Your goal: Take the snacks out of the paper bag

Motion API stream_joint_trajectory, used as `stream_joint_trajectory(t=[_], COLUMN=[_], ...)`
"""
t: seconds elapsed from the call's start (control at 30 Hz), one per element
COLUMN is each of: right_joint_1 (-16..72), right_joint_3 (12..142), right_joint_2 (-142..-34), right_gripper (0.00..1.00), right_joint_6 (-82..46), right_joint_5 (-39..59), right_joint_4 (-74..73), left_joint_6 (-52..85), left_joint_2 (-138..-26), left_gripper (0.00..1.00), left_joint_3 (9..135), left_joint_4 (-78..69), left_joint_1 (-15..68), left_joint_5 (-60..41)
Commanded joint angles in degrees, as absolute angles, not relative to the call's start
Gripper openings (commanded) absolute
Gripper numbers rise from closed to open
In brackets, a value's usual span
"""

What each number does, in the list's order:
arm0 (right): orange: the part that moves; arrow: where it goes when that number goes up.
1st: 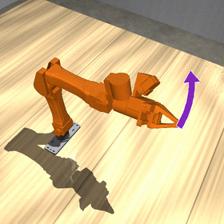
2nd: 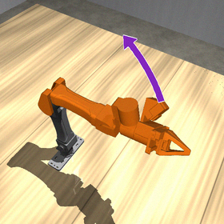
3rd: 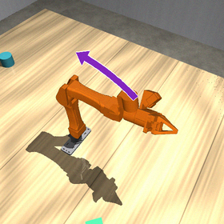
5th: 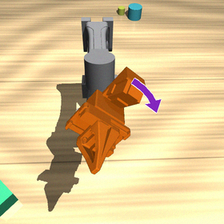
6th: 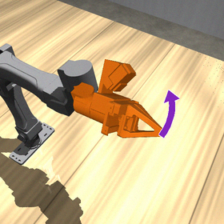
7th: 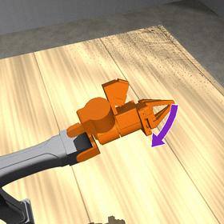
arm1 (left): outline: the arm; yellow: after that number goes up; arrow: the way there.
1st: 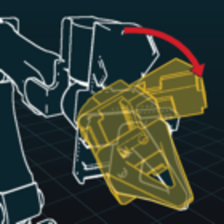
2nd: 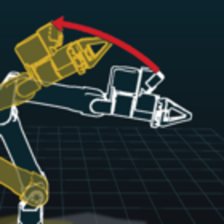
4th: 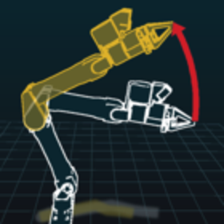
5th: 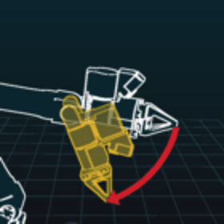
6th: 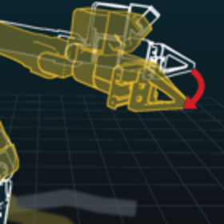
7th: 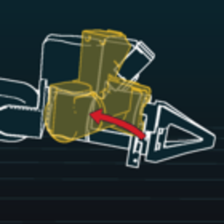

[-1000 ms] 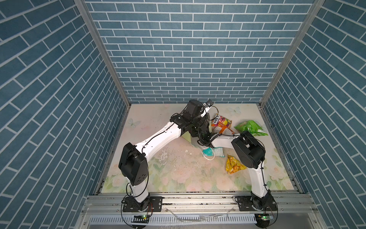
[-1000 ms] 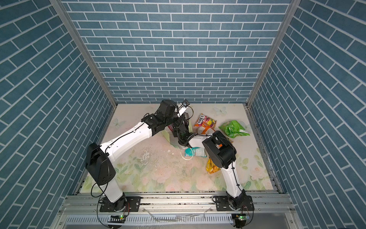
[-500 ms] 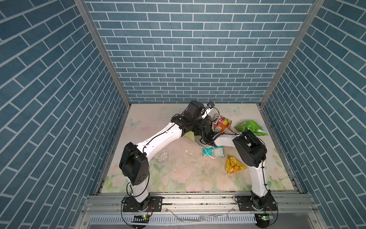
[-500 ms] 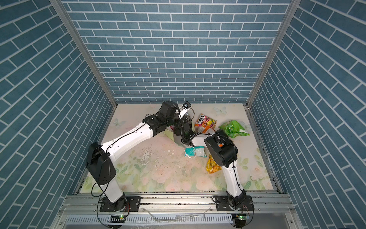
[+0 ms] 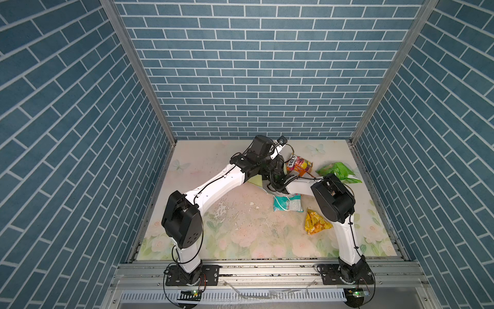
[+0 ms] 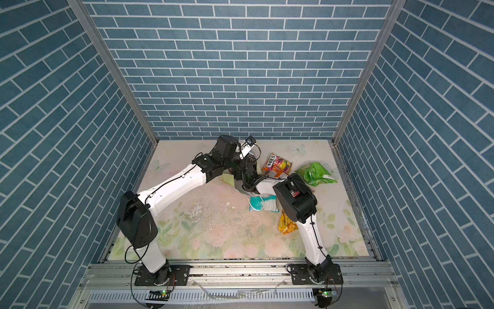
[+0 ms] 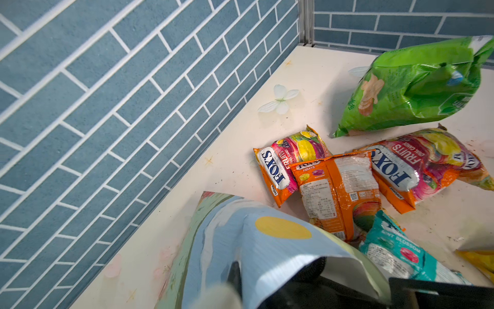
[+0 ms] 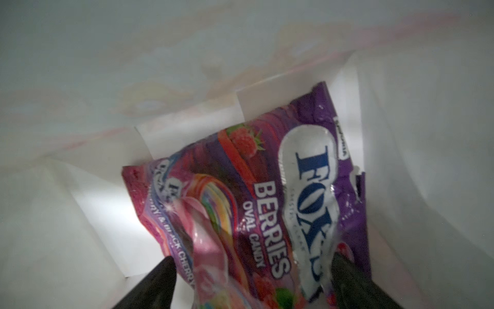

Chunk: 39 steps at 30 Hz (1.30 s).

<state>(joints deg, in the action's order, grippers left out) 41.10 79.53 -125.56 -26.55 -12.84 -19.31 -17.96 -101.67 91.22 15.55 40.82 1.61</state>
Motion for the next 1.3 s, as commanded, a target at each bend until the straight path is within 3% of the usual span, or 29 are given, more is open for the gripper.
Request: stream_joint_trajectory(t=[0.0,0.1,0.23,0.3,0.43,0.57,0.63,1.27], right_joint_1=[40.16,40.10,39.99,39.86,39.65,39.61,39.58,39.64], right_joint_3=[81.38,81.38,79.80,79.07,74.85,71.20,69.95,64.29], right_joint_2=[-130.25,-130.23,-129.66,-129.26,-126.89,-122.98,-121.68,-113.76], right_gripper=[0.85,0.69,0.39,0.37,0.18,0.11,0.01,0.00], right_joint_6=[-29.44,-29.53,-29.71,-29.78,-29.62,-28.61,-28.30,-27.95], right_joint_5=[-14.65,-14.33,-13.77,-13.45,-13.05,-12.57,-12.48,-12.11], right_joint_4=[-4.59,-4.86,-7.45,-8.71,-14.95,-20.09,-21.47,-25.21], left_joint_6=[-14.74,-14.77,-15.20,-15.29,-15.42,-15.79,-15.74,-16.09], left_joint_2=[-100.95,-101.05,-100.90,-100.72,-100.65,-101.22,-101.63,-105.12], left_gripper=[0.00,0.00,0.00,0.00,0.00,0.00,0.00,0.00], left_joint_3=[92.51,92.44,92.33,92.23,91.99,92.22,92.52,96.78], left_joint_4=[13.82,13.86,14.14,14.15,14.16,14.55,14.71,17.93], left_joint_1=[45.87,45.88,45.88,45.88,45.88,45.88,45.88,45.81], left_joint_5=[-10.37,-10.29,-9.59,-9.02,-7.53,-6.75,-5.74,-0.46])
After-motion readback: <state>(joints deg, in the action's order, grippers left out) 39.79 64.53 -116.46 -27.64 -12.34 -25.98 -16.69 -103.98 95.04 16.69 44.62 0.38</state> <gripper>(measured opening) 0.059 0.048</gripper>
